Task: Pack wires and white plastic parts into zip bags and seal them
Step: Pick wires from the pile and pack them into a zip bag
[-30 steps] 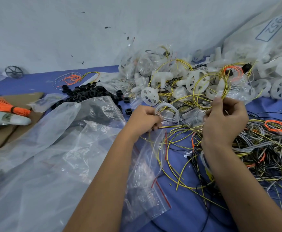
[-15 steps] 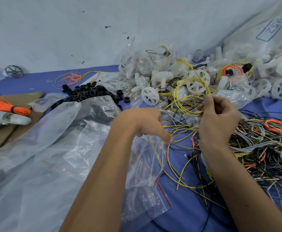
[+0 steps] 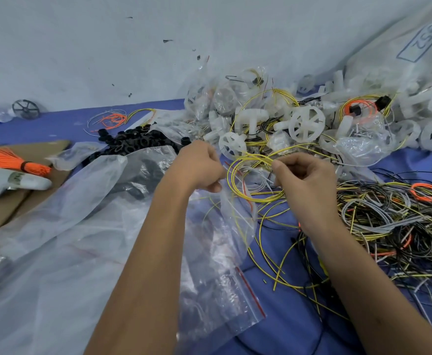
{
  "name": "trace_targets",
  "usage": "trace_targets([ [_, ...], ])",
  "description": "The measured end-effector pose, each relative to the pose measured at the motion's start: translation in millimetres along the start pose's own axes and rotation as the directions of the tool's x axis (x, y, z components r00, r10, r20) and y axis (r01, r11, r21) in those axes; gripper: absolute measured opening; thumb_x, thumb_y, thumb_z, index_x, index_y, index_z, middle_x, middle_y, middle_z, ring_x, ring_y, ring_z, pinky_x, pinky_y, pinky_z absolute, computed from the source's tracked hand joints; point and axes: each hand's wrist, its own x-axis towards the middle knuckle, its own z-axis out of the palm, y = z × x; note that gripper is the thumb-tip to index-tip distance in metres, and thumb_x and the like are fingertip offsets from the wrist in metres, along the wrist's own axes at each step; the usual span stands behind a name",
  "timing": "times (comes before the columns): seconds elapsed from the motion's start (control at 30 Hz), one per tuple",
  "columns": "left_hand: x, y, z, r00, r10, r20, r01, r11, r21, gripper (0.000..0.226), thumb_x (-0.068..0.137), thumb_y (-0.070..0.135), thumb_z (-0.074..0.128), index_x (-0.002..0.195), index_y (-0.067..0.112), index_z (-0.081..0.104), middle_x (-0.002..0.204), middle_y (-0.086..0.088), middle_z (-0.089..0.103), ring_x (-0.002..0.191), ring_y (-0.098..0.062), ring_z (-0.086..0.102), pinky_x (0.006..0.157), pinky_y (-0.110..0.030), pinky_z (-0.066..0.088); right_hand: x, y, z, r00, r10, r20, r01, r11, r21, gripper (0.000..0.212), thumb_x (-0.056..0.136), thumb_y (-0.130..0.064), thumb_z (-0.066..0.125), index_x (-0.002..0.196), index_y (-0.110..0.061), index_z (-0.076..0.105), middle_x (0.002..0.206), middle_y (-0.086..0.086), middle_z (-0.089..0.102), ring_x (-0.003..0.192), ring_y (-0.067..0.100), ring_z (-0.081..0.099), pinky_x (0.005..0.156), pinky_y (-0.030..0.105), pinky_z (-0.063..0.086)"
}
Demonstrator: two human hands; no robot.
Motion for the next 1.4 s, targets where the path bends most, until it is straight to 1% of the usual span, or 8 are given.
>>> trace_targets([
  [0.27,-4.4,3.3,-6.6,0.996,0.081,-0.046,-0.082,0.996,-0.019,0.016,0.087,-0.003,0.067,0.076,0.008,0.063,0.050,-0.002,0.067,0.047,-0.016,0.068,0.055,-0.026,0.054,-4.4,1.9,2.1,0.980,-0.162,0.113,0.192,0.920,-0.340,0.010,0.088,-0.012,0.074,0.079,-0.016,0.073,0.061,0.004,0.064,0.058,0.020,0.057,0.056,0.028,0.047],
  [0.5,-18.5,23.7,5.2,0.986,0.151,0.065,-0.147,0.987,-0.059,0.018,0.085,-0.006,0.068,0.073,0.007,0.064,0.049,0.000,0.066,0.047,-0.014,0.068,0.049,-0.022,0.053,-8.1,5.0,8.4,0.927,-0.097,0.363,0.192,0.953,-0.234,0.007,0.090,-0.009,0.073,0.087,-0.014,0.077,0.064,-0.002,0.071,0.060,0.011,0.069,0.064,0.030,0.057],
  [0.6,-23.0,31.9,11.7,0.979,0.159,0.123,-0.149,0.985,-0.092,0.018,0.085,-0.007,0.069,0.073,0.005,0.064,0.048,-0.001,0.065,0.043,-0.013,0.065,0.047,-0.021,0.052,-8.5,5.4,11.3,0.892,-0.074,0.445,0.183,0.961,-0.207,0.006,0.091,-0.009,0.073,0.087,-0.009,0.078,0.073,0.004,0.075,0.070,0.026,0.072,0.070,0.044,0.059],
  [0.8,-28.8,39.2,9.6,0.972,0.161,0.170,-0.124,0.969,-0.213,0.018,0.084,-0.005,0.071,0.072,0.005,0.064,0.052,-0.005,0.066,0.043,-0.013,0.062,0.048,-0.020,0.051,-14.6,0.3,11.1,0.794,0.064,0.605,-0.048,0.998,-0.043,0.015,0.093,-0.013,0.072,0.087,0.001,0.076,0.081,0.019,0.074,0.070,0.015,0.064,0.065,0.036,0.054],
  [1.0,-37.3,50.9,11.1,0.948,0.183,0.262,-0.068,0.917,-0.393,0.017,0.084,-0.007,0.070,0.074,0.005,0.061,0.053,-0.006,0.062,0.043,-0.013,0.054,0.041,-0.018,0.044,-18.9,-5.0,14.9,0.777,0.039,0.628,-0.095,0.994,0.055,0.015,0.081,-0.002,0.082,0.086,-0.002,0.068,0.081,0.023,0.070,0.072,0.020,0.065,0.064,0.046,0.056],
  [1.17,-42.4,59.4,16.6,0.915,0.203,0.349,-0.028,0.894,-0.446,0.024,0.086,-0.007,0.069,0.069,0.007,0.058,0.053,-0.005,0.060,0.043,-0.010,0.052,0.038,-0.015,0.042,-22.1,-12.3,19.3,0.680,-0.035,0.732,-0.089,0.988,0.130,0.038,0.073,0.023,0.075,0.085,-0.005,0.052,0.075,-0.012,0.061,0.069,-0.001,0.058,0.062,0.017,0.049],
  [1.27,-42.9,58.4,19.1,0.915,0.177,0.362,-0.009,0.908,-0.420,0.024,0.086,-0.007,0.068,0.071,0.007,0.056,0.053,-0.005,0.060,0.044,-0.010,0.053,0.038,-0.015,0.043,-28.5,-21.2,10.6,0.558,-0.014,0.830,-0.085,0.994,0.074,0.031,0.074,0.006,0.073,0.081,-0.020,0.058,0.071,-0.022,0.068,0.068,-0.011,0.061,0.065,0.008,0.048],
  [1.4,-42.6,57.6,17.4,0.919,0.161,0.359,-0.008,0.920,-0.391,0.021,0.086,-0.006,0.067,0.072,0.007,0.057,0.053,-0.004,0.059,0.045,-0.010,0.054,0.038,-0.015,0.042,-31.5,-22.7,12.1,0.584,0.017,0.811,-0.123,0.990,0.068,0.039,0.074,0.012,0.073,0.080,-0.024,0.060,0.070,-0.025,0.068,0.068,-0.013,0.060,0.065,0.007,0.047],
])
